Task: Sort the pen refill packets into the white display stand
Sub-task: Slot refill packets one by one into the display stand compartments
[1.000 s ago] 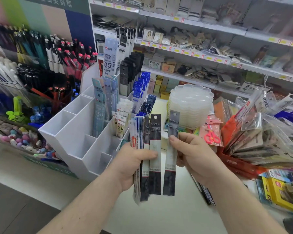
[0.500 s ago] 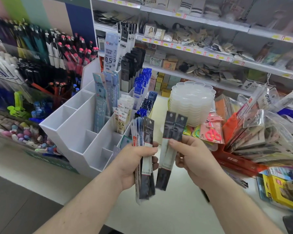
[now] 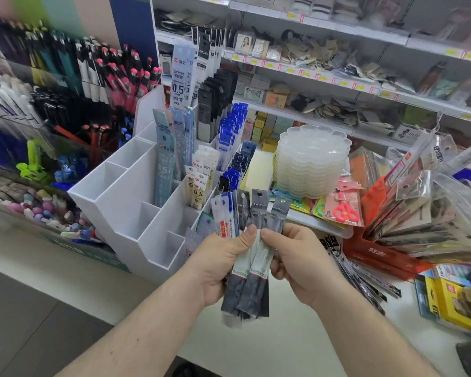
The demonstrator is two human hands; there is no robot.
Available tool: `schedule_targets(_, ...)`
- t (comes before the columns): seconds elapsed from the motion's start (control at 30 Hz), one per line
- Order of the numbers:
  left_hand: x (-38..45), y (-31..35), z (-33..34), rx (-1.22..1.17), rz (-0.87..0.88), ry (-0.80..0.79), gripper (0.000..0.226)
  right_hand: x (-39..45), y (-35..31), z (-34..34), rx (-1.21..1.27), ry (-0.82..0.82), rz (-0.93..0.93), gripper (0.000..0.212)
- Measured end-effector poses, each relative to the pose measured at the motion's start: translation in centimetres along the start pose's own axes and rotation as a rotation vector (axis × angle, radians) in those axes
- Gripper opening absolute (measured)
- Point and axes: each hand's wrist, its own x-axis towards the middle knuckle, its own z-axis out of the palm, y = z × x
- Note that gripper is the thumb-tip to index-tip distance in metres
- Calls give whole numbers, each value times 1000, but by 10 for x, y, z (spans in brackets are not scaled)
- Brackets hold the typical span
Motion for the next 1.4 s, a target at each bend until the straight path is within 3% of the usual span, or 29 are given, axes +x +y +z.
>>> schedule_targets(0.2,-1,1,-8,21,-30,-84,42,-1,1,-1,7,51,-11,12)
schedule_targets(0.4,3,1,-8,61,119,86,22,-5,-2,-5,225,-2,43,14)
schedule_targets(0.5,5,-1,-6,92,176,81,18,-4,-1,-1,255,-9,23,11)
schedule_targets(0.8,7,0,-2,225,217,95,20,2,4,-6,49,60,-168,11)
schedule_targets(0.93,8,5,-2,252,206,131,23,5,-6,-20,97,-37,-239,4)
schedule_targets(1.07,10,8,-2,312,224,146,25,7,-15,-30,94,-135,-252,28)
schedule_targets(1.27,8,10,8,323,249,68,26,13,-17,-23,17,-146,-152,4)
schedule_targets(1.4,5,22,10,261,283,9,35,18,-27,-25,38,-180,-103,41)
